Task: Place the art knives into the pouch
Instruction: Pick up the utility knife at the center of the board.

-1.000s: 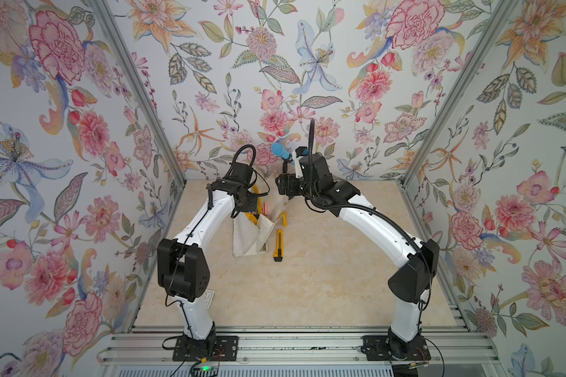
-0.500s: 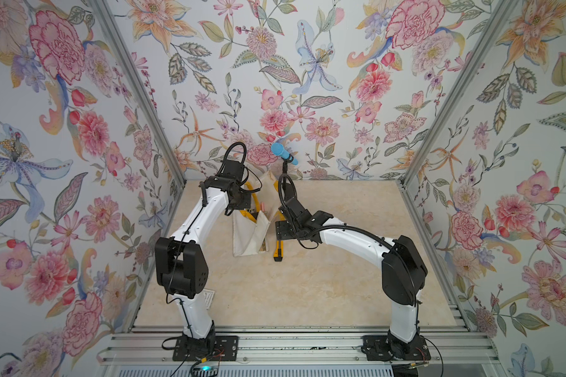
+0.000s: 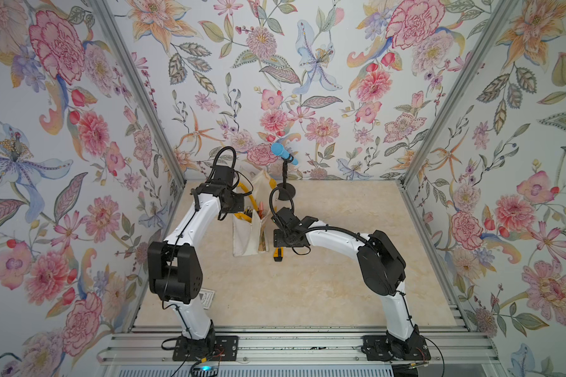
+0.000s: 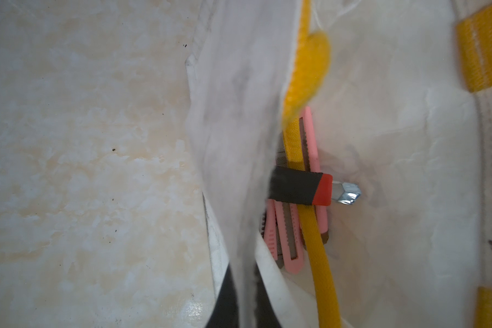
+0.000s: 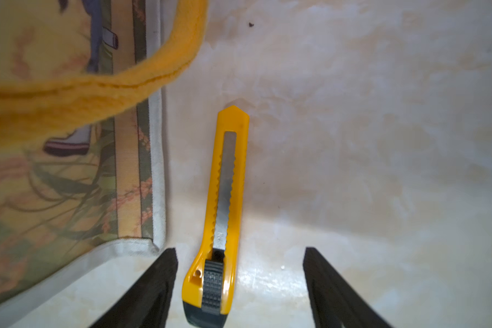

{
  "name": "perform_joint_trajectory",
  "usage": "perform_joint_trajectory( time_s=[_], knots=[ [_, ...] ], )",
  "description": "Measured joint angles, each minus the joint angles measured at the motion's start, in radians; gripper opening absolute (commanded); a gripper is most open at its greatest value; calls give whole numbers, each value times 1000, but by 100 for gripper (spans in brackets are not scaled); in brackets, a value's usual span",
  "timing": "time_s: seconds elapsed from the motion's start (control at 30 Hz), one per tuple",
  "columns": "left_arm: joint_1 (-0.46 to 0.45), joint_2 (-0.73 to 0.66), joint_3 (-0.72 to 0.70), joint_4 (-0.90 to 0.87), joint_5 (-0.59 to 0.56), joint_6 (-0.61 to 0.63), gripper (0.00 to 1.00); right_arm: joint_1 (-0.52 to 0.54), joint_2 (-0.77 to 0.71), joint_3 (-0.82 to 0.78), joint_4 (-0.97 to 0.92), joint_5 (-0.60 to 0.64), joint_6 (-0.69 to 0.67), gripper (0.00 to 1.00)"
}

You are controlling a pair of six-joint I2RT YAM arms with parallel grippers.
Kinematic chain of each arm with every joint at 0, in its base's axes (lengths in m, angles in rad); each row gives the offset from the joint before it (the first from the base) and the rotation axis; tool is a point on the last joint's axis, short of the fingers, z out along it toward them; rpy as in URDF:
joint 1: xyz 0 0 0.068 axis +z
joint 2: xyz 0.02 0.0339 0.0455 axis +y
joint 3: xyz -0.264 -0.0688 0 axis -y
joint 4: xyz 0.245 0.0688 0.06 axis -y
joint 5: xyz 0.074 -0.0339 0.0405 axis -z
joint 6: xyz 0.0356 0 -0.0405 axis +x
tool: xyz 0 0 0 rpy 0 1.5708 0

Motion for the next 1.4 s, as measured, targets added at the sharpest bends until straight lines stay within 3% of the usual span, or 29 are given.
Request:
perform_joint_trajectory(
  time_s=[0.87, 1.2, 1.4],
  knots=[
    [8, -59, -72, 36, 4, 28, 0, 13, 169, 176, -103, -6, 28, 50],
    [13, -59, -72, 36, 16, 36, 0, 13, 172, 184, -133, -6, 22, 29],
    [13, -59, -72, 37, 18, 37, 0, 13, 178, 199, -150, -6, 16, 22]
  ],
)
